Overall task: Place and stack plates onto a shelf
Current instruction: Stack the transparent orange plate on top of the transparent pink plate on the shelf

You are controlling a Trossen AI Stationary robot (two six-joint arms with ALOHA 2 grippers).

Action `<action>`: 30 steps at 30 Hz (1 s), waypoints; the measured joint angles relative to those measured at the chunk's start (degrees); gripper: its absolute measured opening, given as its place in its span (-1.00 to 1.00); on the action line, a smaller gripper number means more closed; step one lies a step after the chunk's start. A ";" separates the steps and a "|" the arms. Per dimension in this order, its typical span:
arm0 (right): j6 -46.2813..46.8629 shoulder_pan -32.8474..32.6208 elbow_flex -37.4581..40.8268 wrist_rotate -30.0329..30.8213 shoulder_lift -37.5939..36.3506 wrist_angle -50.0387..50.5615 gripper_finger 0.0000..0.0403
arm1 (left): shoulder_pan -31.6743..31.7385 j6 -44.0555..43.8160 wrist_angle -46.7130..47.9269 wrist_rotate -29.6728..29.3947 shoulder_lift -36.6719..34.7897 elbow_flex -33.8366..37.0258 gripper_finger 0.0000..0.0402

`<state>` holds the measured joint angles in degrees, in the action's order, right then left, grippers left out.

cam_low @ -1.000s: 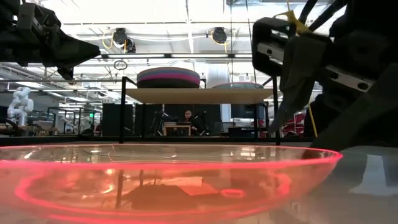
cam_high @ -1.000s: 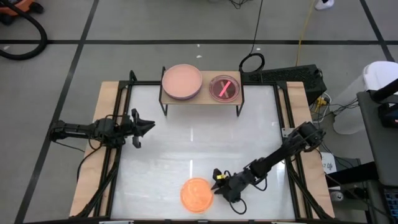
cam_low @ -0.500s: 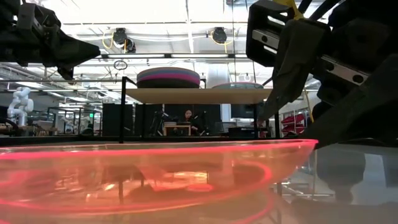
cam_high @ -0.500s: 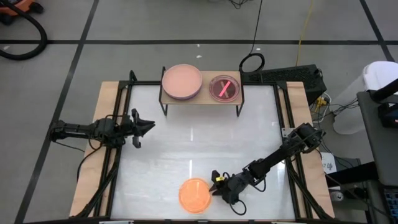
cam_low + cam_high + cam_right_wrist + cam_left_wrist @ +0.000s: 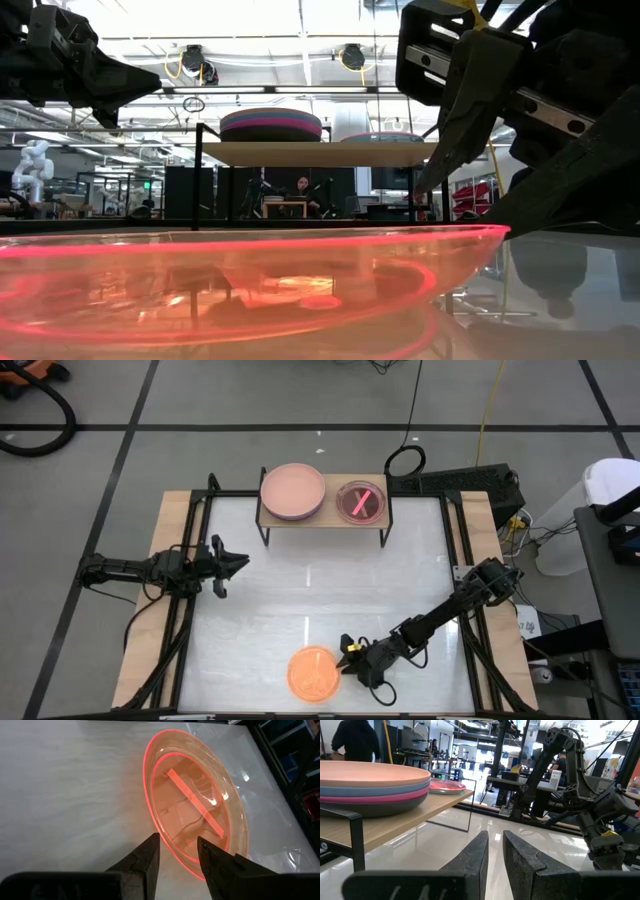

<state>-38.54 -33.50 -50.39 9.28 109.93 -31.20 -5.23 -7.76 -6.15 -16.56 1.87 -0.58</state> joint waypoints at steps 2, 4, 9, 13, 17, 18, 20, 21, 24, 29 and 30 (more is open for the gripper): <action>-0.11 0.00 0.00 0.02 0.00 0.04 -0.42 | 0.00 0.01 0.00 0.00 0.00 0.00 -0.69; -0.26 0.02 0.00 0.07 0.04 0.07 -0.42 | 0.00 0.02 0.00 0.00 0.00 0.00 -0.69; -1.29 0.04 -0.75 0.11 2.59 -1.60 -0.42 | 0.00 0.02 0.02 0.00 0.00 0.00 -0.69; -1.11 0.07 -2.91 0.00 5.07 -1.68 -0.42 | 0.00 0.01 0.01 0.00 0.00 0.00 -0.69; -1.62 0.04 -4.15 0.04 5.97 -1.46 -0.46 | 0.00 0.02 0.00 0.00 0.00 0.00 -0.69; -1.87 0.06 -4.15 0.02 5.97 -1.42 -0.49 | 0.00 0.02 0.00 0.00 0.00 0.00 -0.69; -2.57 0.07 -4.15 0.02 5.97 -1.26 -0.57 | 0.00 0.01 0.02 0.00 0.00 0.00 -0.69; -2.58 0.07 -4.15 0.02 5.98 -1.04 -0.62 | 0.00 0.00 0.03 0.00 0.00 0.00 -0.69; -1.98 0.07 -4.15 0.02 5.99 -0.88 -0.76 | 0.00 0.01 0.00 0.00 0.00 0.00 -0.69; 5.80 0.04 -3.99 3.56 4.23 -2.17 -0.86 | 0.02 0.02 0.00 0.00 0.00 0.00 -0.69; 7.39 -0.03 -3.95 4.98 3.55 -2.11 -0.86 | 0.01 -0.01 -0.02 0.00 0.00 0.00 -0.69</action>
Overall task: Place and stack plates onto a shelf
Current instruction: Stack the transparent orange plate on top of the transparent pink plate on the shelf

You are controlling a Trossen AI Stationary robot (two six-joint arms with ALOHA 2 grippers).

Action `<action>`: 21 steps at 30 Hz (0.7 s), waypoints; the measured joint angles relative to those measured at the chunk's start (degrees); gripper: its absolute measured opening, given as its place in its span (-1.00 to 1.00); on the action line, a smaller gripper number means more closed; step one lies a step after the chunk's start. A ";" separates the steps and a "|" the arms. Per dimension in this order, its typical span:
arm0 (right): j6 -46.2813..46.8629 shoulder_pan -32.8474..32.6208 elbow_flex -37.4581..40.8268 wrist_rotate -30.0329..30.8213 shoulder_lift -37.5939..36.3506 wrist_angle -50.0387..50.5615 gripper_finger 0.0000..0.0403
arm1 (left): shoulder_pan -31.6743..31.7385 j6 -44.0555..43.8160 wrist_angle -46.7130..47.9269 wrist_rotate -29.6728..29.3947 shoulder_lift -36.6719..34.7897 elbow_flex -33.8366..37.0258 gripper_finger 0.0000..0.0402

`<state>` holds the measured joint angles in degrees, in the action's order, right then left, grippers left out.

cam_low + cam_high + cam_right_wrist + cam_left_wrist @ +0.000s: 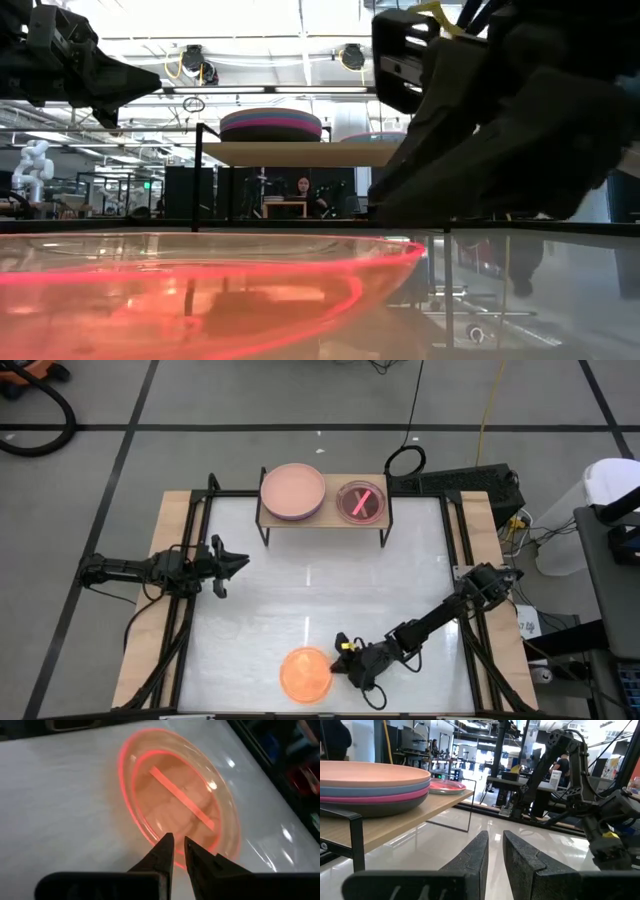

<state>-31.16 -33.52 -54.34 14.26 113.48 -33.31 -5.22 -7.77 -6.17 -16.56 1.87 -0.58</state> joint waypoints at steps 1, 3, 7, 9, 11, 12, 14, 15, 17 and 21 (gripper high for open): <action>1.83 -0.04 0.12 1.20 -0.87 0.30 -0.85 | -0.01 0.01 0.02 0.00 0.00 0.00 -0.69; 7.28 0.26 0.21 2.50 -2.99 0.94 -0.83 | 0.01 0.02 0.02 0.00 0.00 0.00 -0.69; 26.97 2.39 -0.08 2.18 -7.17 1.37 -0.76 | -0.01 0.02 0.02 0.00 0.00 0.00 -0.69; 35.99 3.56 -0.02 0.15 -7.76 4.49 -0.71 | 0.00 0.01 0.02 0.00 0.00 0.00 -0.69; 41.87 4.49 0.01 -2.53 -7.68 6.51 -0.64 | 0.00 0.01 0.04 0.00 0.00 0.00 -0.69; 44.28 4.85 0.01 -3.46 -7.72 7.42 -0.61 | -0.01 0.01 0.02 0.00 0.00 0.00 -0.69; 48.04 5.54 -0.02 -4.78 -7.91 9.70 -0.52 | -0.01 0.02 0.02 0.00 0.00 0.00 -0.69; 49.66 5.89 -0.03 -5.40 -7.92 10.99 -0.48 | -0.01 0.00 0.02 0.00 0.00 0.00 -0.69; 52.58 6.57 -0.02 -5.89 -7.78 13.36 -0.37 | -0.01 0.00 0.02 0.00 -0.01 0.00 -0.69; 56.77 7.68 -0.05 -8.62 -7.51 13.70 -0.17 | -0.01 0.00 0.02 0.00 0.00 0.00 -0.69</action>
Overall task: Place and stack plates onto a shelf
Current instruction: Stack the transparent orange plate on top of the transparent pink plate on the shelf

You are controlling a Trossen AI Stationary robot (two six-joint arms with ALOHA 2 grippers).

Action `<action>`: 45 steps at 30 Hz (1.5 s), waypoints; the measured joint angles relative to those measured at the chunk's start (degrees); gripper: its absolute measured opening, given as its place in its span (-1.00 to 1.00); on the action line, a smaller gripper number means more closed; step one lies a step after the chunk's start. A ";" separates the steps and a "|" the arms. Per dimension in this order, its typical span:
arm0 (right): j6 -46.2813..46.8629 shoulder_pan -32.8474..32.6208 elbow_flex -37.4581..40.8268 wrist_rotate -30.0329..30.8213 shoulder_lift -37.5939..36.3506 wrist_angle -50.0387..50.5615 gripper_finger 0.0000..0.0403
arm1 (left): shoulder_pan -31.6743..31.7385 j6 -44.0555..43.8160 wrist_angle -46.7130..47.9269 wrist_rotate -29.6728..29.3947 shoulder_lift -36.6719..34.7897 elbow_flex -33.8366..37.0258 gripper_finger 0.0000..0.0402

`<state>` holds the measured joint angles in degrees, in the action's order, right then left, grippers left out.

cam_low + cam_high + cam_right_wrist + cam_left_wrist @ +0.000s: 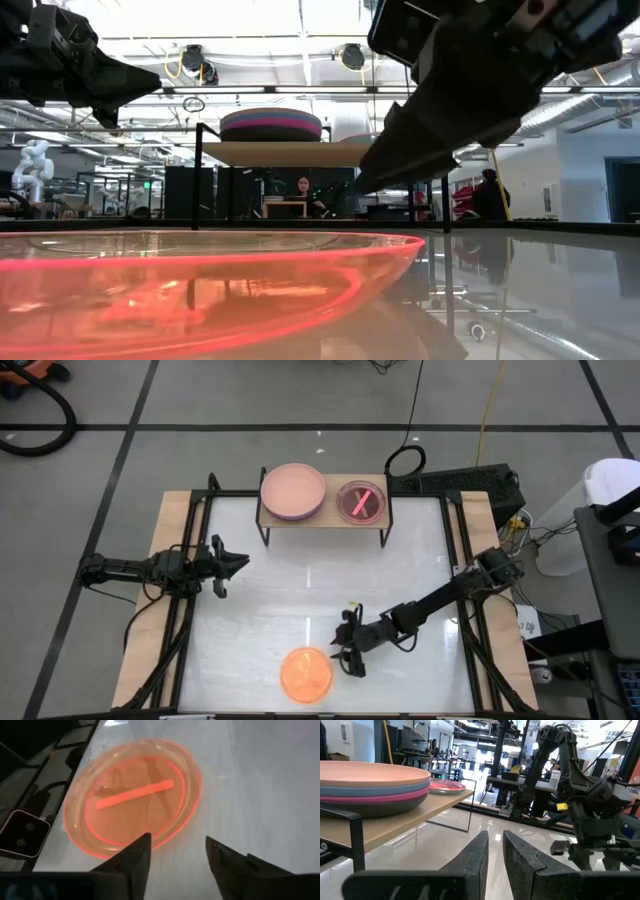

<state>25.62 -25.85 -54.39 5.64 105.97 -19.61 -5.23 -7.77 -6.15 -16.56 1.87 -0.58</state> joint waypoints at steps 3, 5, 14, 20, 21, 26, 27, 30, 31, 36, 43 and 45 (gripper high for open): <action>2.21 0.33 -0.01 -1.77 1.25 0.27 -0.04 | 0.02 0.00 0.00 0.00 -0.02 0.00 -0.69; 3.41 0.56 -0.58 -3.02 2.32 0.13 0.03 | 0.01 0.01 -0.01 0.00 0.00 0.00 -0.69; 6.64 0.64 -4.44 -6.27 6.85 -2.46 0.06 | 0.02 0.01 -0.01 0.00 -0.02 -0.02 -0.69; 9.20 0.76 -5.16 -5.93 8.31 -1.64 -0.04 | 0.02 0.01 0.01 0.00 -0.02 -0.02 -0.69; 9.53 0.78 -5.16 -5.91 8.31 -1.49 -0.08 | 0.00 0.02 0.04 0.00 -0.02 -0.02 -0.69; 9.00 0.83 -5.11 -5.93 8.35 -1.55 -0.46 | 0.00 0.00 -0.01 0.00 -0.02 -0.02 -0.69; 8.63 0.95 -5.11 -5.95 8.40 -1.76 -0.56 | 0.00 0.00 0.00 0.00 -0.02 -0.02 -0.69; 7.84 1.39 -5.05 -6.01 8.40 -2.35 -0.88 | 0.00 0.02 0.00 0.00 -0.02 -0.02 -0.69; 7.31 1.66 -5.05 -6.00 8.40 -2.91 -0.94 | 0.00 0.00 0.00 0.00 -0.02 -0.02 -0.69; 6.64 3.60 -5.01 -5.74 7.29 -5.67 -0.99 | 0.02 0.02 0.00 0.00 -0.02 -0.02 -0.69; 1.80 8.19 -5.01 -5.70 0.46 -6.74 -1.00 | 0.02 0.02 0.02 0.00 -0.02 -0.02 -0.69; 0.07 9.41 -5.01 -5.63 -2.41 -6.32 -1.00 | 0.01 0.01 -0.01 0.00 -0.02 -0.02 -0.69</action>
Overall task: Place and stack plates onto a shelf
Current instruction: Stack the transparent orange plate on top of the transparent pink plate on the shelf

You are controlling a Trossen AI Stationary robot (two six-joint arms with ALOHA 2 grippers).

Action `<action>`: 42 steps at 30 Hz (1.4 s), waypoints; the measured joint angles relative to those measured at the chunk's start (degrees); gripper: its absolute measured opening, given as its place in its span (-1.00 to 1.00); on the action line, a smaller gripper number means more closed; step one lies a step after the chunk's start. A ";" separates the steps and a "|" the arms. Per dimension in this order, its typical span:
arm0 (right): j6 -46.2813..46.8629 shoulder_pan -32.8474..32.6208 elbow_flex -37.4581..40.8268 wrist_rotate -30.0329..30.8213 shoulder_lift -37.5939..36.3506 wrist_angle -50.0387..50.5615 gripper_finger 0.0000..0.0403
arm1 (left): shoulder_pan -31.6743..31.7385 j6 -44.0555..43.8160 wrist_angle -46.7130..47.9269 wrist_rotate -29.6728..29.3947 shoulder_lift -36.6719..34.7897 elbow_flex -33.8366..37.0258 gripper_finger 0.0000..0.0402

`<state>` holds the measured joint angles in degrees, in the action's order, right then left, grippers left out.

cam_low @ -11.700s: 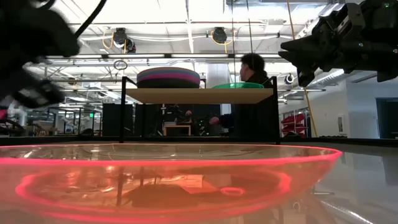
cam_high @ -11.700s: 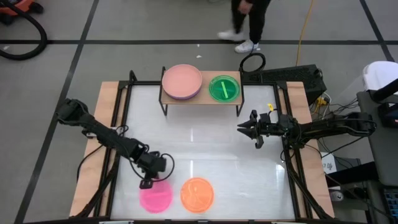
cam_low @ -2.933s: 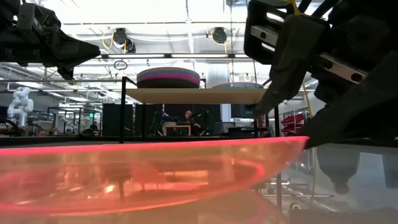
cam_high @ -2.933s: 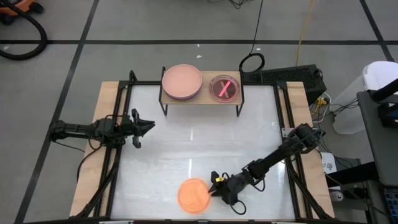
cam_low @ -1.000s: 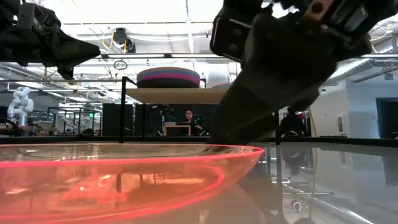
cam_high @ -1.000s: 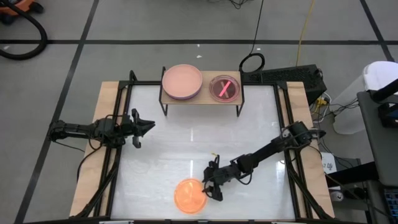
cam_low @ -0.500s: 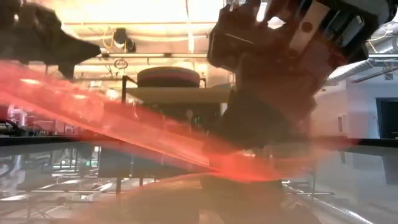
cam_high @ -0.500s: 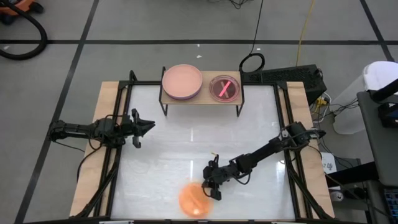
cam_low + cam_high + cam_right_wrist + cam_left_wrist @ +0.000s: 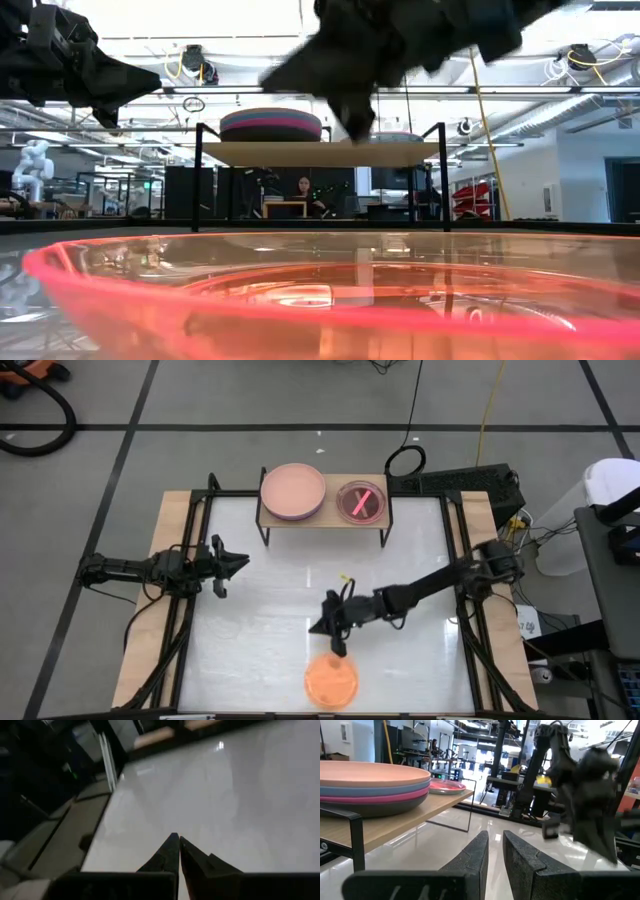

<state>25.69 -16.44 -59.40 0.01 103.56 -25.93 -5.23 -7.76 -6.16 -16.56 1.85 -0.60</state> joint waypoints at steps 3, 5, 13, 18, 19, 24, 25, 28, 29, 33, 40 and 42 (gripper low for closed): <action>-2.20 1.81 -0.02 0.00 -4.60 2.18 -1.00 | -0.01 -0.01 0.01 0.00 0.00 0.00 -0.69; -3.51 2.54 -0.02 -0.13 -7.54 5.78 -1.00 | -0.01 0.01 0.01 0.00 0.00 0.00 -0.69; -16.43 -1.99 1.07 -6.02 -13.31 25.18 -0.95 | 0.00 0.00 0.01 0.00 0.00 0.00 -0.69; -35.41 -12.38 3.64 -3.57 -11.62 24.99 -0.76 | 0.01 0.01 0.01 0.00 0.01 0.00 -0.69; -39.96 -14.51 4.12 -1.55 -10.87 25.04 -0.71 | 0.01 0.01 0.01 0.00 0.02 0.00 -0.69; -56.29 -23.52 4.61 8.52 -5.41 22.58 -0.42 | 0.01 -0.01 0.02 0.00 0.00 0.00 -0.69; -57.25 -24.57 4.61 11.09 -4.16 21.35 -0.36 | 0.01 0.01 0.05 0.00 0.02 0.00 -0.69; -61.75 -26.89 4.61 18.00 -0.72 18.26 -0.19 | 0.01 -0.01 0.10 0.00 0.01 0.00 -0.69; -63.80 -27.38 4.59 19.77 0.26 16.92 -0.13 | 0.01 0.00 0.15 0.00 0.02 0.00 -0.69; -71.07 -28.53 4.52 24.24 3.20 15.09 0.02 | -0.01 -0.01 0.07 0.00 0.02 0.00 -0.69; -74.68 -28.64 4.28 24.51 6.15 12.93 0.05 | 0.01 -0.01 0.16 0.00 0.00 0.00 -0.69; -75.43 -28.41 4.28 24.25 6.41 12.83 0.00 | 0.00 0.01 0.17 0.02 0.01 0.00 -0.69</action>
<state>-49.75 -44.85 -55.11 24.27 109.97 -13.10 -5.23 -7.75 -5.99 -16.54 1.86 -0.60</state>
